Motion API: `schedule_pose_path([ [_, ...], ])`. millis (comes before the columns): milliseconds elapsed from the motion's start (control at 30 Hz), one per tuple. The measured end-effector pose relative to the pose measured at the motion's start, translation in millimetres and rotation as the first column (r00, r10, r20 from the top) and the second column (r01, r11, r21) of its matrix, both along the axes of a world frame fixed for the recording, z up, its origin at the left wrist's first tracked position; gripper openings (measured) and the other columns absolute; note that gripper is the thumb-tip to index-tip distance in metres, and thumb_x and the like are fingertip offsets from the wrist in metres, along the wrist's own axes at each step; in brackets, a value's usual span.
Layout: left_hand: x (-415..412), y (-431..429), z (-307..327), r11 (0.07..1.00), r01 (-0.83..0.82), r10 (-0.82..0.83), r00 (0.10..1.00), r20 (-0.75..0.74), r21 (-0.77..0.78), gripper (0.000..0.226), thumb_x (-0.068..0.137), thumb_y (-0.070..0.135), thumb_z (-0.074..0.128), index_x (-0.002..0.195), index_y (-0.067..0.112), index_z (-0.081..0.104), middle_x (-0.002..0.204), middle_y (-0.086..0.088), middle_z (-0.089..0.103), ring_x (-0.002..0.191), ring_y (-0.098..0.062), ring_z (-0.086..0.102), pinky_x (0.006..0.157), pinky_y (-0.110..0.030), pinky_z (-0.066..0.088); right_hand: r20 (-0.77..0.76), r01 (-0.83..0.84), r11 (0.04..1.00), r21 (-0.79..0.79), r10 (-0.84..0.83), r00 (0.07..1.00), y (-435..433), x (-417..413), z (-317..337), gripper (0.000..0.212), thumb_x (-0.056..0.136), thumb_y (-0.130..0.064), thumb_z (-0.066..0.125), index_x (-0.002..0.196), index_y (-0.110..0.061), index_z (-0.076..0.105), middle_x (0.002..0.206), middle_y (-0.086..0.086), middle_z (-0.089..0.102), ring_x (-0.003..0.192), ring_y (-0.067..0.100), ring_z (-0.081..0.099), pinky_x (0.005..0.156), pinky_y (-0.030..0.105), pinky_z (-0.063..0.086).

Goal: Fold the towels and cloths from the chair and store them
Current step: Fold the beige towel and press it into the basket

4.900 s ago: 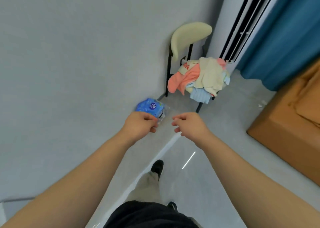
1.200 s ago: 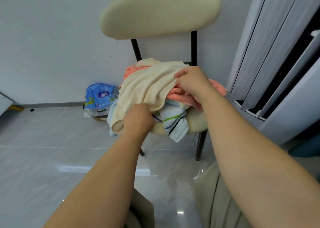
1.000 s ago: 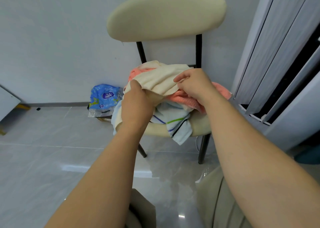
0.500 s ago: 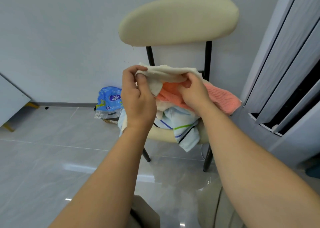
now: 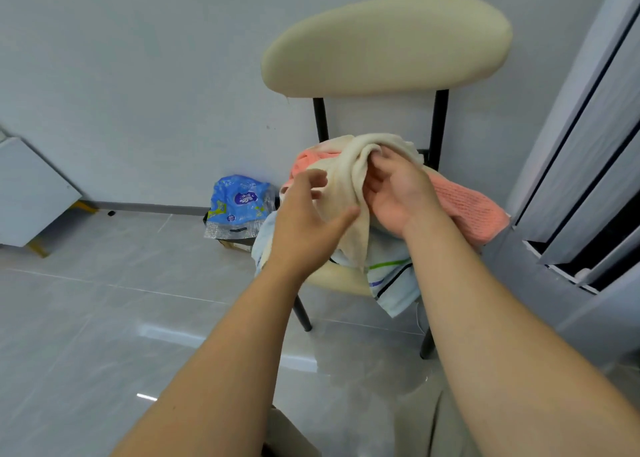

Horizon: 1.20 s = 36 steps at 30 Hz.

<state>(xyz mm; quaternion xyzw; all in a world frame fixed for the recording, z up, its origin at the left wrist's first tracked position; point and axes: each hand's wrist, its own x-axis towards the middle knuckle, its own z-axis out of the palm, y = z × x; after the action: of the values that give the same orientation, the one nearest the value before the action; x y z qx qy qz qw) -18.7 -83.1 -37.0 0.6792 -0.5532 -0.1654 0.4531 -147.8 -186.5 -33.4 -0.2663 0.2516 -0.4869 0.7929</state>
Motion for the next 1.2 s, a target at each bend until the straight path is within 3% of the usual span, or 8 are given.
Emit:
schedule_pose_path([
  [133,-6,-3,-4,0.986,0.136,-0.127,0.987,0.095,-0.097,0.056,0.080,0.022,0.078,0.127,0.036,0.051,0.119,0.020,0.058,0.110,0.007,0.054,0.090,-0.011,0.044,0.031,-0.248,0.941,-0.231,0.262,0.965,14,0,11,0.022,0.102,-0.009,0.046,0.112,-0.012,0.066,0.096,0.008,0.070,0.090,0.021,0.068,0.083,0.035,0.055],
  [267,-2,-9,1,0.980,-0.196,0.188,0.967,-0.170,-0.031,0.035,0.088,-0.001,0.044,0.105,0.022,0.063,0.098,0.011,0.064,0.096,-0.013,0.060,0.078,-0.020,0.046,-0.064,-0.308,0.904,-0.298,0.303,0.951,15,1,4,0.031,0.095,-0.002,0.052,0.123,-0.013,0.061,0.110,0.015,0.063,0.103,0.033,0.057,0.088,0.043,0.041],
  [367,3,-7,22,0.965,-0.261,0.175,0.626,-0.760,0.007,0.035,0.092,-0.002,0.042,0.104,0.021,0.067,0.097,0.000,0.072,0.093,-0.020,0.067,0.085,-0.036,0.055,-0.076,-0.194,0.963,-0.187,0.183,0.980,12,-2,4,0.051,0.092,0.009,0.049,0.135,-0.016,0.057,0.127,0.014,0.064,0.112,0.034,0.065,0.086,0.040,0.052],
  [500,14,7,45,0.998,-0.045,-0.027,0.277,-0.960,-0.041,0.024,0.099,0.018,0.051,0.103,0.007,0.072,0.100,-0.010,0.070,0.100,-0.025,0.066,0.095,-0.036,0.052,-0.086,-0.169,0.985,-0.039,0.166,0.982,11,5,0,0.055,0.093,0.008,0.047,0.140,-0.021,0.053,0.129,0.021,0.063,0.113,0.036,0.067,0.093,0.045,0.057],
  [600,19,12,40,0.996,-0.010,-0.080,0.323,-0.943,-0.088,0.035,0.099,0.024,0.054,0.077,0.016,0.080,0.085,-0.004,0.072,0.088,-0.020,0.069,0.085,-0.032,0.052,-0.016,-0.152,0.988,-0.010,0.152,0.988,13,14,-1,0.045,0.101,-0.008,0.051,0.145,-0.017,0.050,0.129,0.016,0.065,0.110,0.028,0.069,0.089,0.040,0.059],
  [733,15,13,34,0.998,0.068,-0.023,0.325,-0.945,-0.001,0.042,0.087,0.035,0.065,0.119,0.007,0.068,0.112,-0.011,0.069,0.113,-0.027,0.063,0.101,-0.039,0.047,0.163,-0.155,0.987,-0.050,0.161,0.973,12,14,1,0.051,0.097,-0.010,0.052,0.148,-0.017,0.048,0.136,0.014,0.059,0.118,0.029,0.062,0.107,0.045,0.047],
  [933,9,18,35,0.994,-0.054,0.108,0.504,-0.857,0.094,0.036,0.105,0.038,0.042,0.105,0.014,0.068,0.082,0.006,0.073,0.094,-0.014,0.071,0.069,-0.020,0.051,0.337,-0.190,0.966,-0.176,0.241,0.910,16,5,19,0.035,0.095,-0.004,0.049,0.126,-0.013,0.064,0.119,0.009,0.069,0.113,0.026,0.065,0.098,0.040,0.053],
  [1200,26,17,39,0.988,-0.145,0.022,0.444,-0.896,-0.048,0.041,0.109,0.024,0.031,0.074,0.017,0.051,0.043,0.017,0.056,0.044,0.005,0.056,0.054,-0.011,0.044,-0.374,-0.262,0.965,-0.021,0.236,0.897,13,6,12,0.025,0.097,-0.035,0.061,0.109,-0.016,0.070,0.103,0.003,0.074,0.097,0.026,0.073,0.092,0.038,0.054],
])
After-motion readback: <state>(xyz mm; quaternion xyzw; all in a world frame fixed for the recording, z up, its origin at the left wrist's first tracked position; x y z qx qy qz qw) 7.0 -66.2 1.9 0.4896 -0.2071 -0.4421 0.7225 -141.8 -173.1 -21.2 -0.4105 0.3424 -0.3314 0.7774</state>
